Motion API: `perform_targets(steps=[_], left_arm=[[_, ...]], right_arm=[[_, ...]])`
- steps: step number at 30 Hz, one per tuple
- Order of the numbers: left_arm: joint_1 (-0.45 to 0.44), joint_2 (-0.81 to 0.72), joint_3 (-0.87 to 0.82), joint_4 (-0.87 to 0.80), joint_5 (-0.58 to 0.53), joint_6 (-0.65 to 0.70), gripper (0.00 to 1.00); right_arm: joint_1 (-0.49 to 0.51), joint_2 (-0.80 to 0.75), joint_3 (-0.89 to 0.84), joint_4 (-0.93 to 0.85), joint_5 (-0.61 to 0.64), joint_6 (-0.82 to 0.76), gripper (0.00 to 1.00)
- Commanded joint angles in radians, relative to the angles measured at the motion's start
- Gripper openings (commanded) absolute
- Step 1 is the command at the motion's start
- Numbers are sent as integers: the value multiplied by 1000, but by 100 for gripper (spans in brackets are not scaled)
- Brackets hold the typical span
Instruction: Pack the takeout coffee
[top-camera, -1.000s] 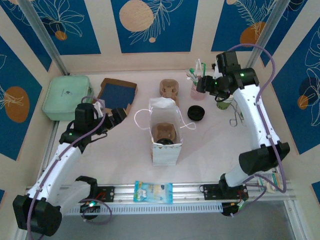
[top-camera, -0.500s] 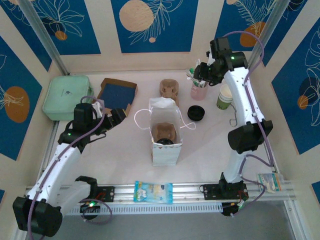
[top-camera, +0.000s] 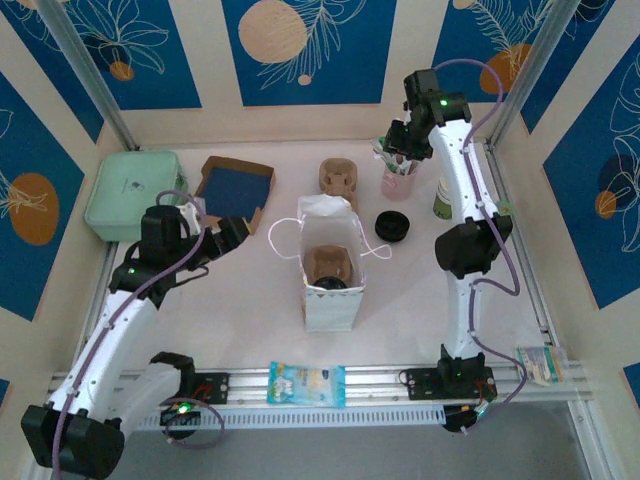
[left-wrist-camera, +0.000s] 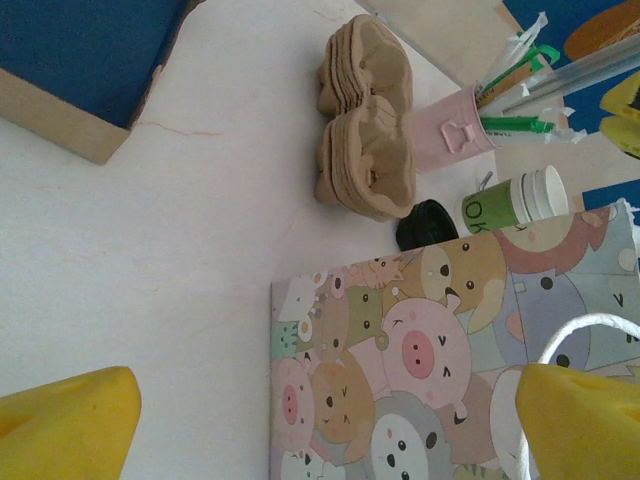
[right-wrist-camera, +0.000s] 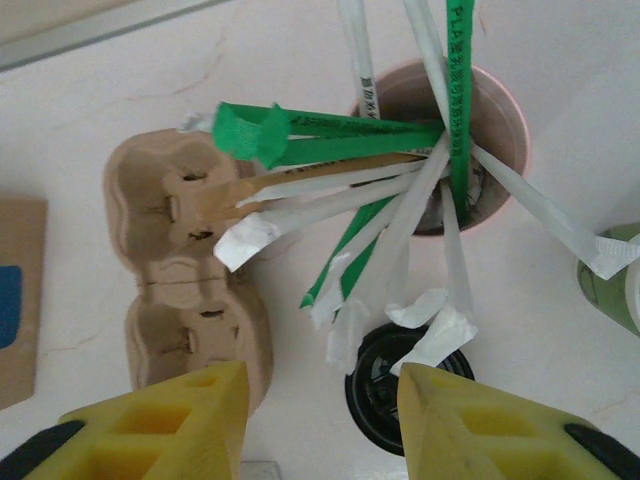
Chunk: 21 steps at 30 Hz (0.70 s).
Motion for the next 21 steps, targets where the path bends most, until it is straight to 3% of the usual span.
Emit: perform_targets(steps=[1,21], left_arm=[[10,-19,48,-38,-18,35,96],[11,-11,58,-50,-30,42,96]], right_arm=[[6,15,16,-27,37,22,43],[25,121,98,-9,65,16,35]])
